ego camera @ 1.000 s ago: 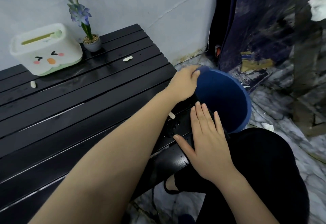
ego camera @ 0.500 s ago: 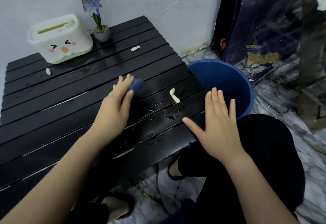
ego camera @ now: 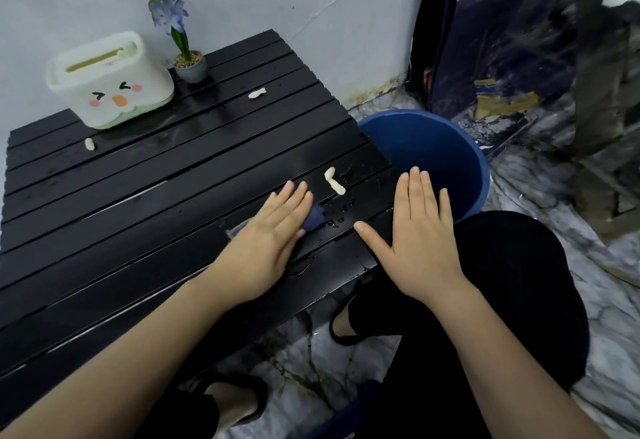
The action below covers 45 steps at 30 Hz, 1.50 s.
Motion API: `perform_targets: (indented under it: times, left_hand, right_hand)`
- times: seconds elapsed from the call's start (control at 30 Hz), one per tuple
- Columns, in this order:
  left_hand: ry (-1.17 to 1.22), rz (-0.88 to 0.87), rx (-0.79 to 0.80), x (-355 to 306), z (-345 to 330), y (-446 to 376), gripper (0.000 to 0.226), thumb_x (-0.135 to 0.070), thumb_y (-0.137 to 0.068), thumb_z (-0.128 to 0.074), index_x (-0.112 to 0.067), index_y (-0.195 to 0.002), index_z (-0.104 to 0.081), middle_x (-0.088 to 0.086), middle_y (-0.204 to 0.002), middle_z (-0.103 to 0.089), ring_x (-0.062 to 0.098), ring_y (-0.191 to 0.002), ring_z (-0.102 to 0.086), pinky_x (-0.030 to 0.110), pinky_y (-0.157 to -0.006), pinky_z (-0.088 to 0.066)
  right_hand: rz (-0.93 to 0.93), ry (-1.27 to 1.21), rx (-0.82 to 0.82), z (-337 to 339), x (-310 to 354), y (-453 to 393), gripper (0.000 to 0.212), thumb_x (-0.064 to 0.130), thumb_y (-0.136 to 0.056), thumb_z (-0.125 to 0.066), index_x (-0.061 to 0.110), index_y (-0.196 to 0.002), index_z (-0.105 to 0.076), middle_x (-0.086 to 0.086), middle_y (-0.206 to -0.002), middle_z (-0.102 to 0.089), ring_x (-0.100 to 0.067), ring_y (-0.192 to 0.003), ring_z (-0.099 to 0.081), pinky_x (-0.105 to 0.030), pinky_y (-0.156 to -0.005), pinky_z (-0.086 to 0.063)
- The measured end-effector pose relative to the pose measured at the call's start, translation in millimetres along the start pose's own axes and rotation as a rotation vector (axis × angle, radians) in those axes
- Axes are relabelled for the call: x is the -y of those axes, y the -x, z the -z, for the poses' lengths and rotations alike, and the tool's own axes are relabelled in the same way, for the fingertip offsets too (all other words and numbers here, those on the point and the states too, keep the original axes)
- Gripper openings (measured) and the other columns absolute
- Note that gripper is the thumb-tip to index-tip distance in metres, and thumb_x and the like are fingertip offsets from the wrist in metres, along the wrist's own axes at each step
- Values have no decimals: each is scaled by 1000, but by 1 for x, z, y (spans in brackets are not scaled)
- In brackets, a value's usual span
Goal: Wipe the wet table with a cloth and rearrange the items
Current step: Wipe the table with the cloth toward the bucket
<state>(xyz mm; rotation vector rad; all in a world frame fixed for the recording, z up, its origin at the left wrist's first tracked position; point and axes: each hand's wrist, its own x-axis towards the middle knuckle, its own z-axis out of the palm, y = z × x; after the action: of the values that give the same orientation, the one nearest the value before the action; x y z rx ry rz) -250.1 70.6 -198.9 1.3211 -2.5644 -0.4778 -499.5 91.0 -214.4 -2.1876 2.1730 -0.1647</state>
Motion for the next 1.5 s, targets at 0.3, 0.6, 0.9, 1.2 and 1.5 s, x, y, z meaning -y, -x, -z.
perform_targets:
  times: [0.3,0.6,0.9,1.2,1.5]
  left_hand:
    - [-11,-150,54,-31,-25,-135,54,-16,-107,-36,-4,-156,-19,13,-165,-15,26,-154,-6,36,-126,-4]
    - [469,123,-113,-34,-6,-187,45,-16,-106,-42,-4,-148,-40,12,-153,-45,23,-145,-38,21,-118,-23]
    - [209,121,-194,39,42,-34,50,-13,-103,-41,-3,-152,-33,8,-160,-31,17,-151,-22,26,-125,-14]
    - [15,67,-17,62,25,31,57,-30,-104,-33,-6,-154,-28,3,-164,-23,18,-155,-10,35,-126,-9]
    - [6,-98,25,32,0,-106,51,-14,-105,-40,-3,-154,-29,12,-163,-24,32,-153,-12,41,-125,-9]
  right_hand:
    - [-4,12,-11,0,0,-1,101,75,-94,-12,-5,-156,-14,-25,-165,-13,-34,-155,-11,-55,-124,-14]
    - [-5,-4,-8,0,0,0,101,75,-95,-13,-5,-157,-12,-25,-166,-10,-34,-156,-8,-55,-124,-13]
    - [2,7,11,1,0,-1,102,76,-93,-11,-3,-158,-8,-22,-167,-5,-33,-156,-4,-53,-125,-9]
    - [-4,10,16,0,0,-1,102,77,-93,-10,-3,-158,-9,-22,-167,-6,-32,-156,-4,-54,-125,-10]
    - [-8,10,10,1,1,-2,102,76,-93,-9,-3,-157,-11,-23,-167,-8,-33,-156,-6,-54,-125,-11]
